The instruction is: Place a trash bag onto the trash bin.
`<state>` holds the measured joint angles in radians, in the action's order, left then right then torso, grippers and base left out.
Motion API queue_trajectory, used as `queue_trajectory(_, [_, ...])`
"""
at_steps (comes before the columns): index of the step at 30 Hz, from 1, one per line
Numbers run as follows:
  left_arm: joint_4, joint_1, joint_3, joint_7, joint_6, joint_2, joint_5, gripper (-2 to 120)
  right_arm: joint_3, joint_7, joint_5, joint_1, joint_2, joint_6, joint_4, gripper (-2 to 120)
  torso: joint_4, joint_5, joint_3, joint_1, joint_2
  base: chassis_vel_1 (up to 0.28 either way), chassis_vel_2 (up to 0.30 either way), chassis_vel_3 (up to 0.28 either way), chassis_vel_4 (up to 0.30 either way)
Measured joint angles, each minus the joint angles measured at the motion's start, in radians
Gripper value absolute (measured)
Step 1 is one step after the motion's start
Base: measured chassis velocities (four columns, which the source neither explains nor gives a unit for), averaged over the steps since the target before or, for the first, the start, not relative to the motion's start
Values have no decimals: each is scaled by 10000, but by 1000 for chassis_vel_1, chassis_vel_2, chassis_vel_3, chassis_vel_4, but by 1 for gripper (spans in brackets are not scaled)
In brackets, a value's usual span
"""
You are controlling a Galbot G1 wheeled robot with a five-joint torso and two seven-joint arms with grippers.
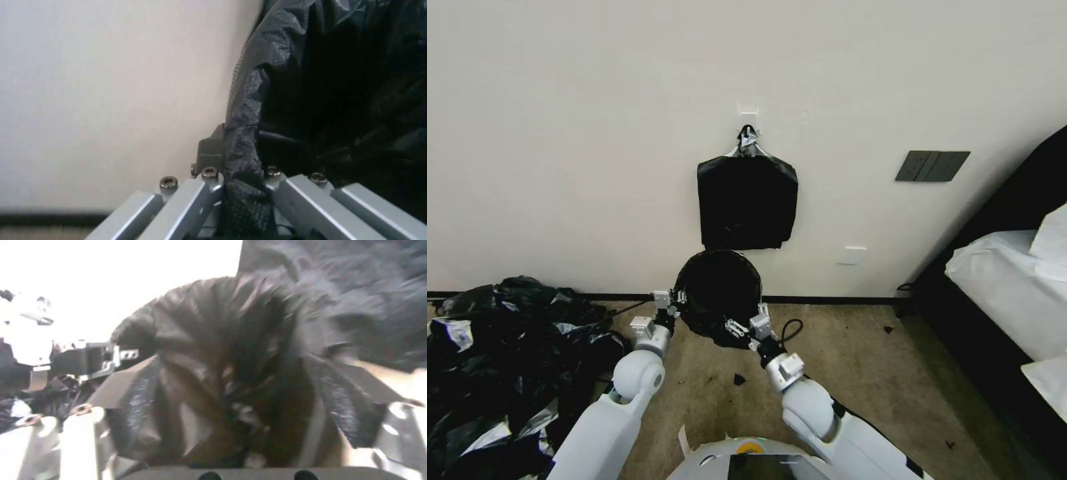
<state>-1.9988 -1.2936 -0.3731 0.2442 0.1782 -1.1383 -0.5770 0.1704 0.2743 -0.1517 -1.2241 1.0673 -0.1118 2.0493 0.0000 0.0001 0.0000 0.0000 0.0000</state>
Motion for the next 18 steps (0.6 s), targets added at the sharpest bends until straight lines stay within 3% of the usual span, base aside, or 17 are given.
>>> queue_trajectory(5, [89,195,-333,966,1205,-213,-1667,1,-597,691,1216,-560,-12,-369,-343,99,-1,-1,0,0,0,0,0,0,0])
queue_trajectory(18, [452,267,-574,2863,3274,-556,-4211,1,-995,1544,1665,-963,372,-699,-533,100,0,-2,0,0,0,0,0,0,0])
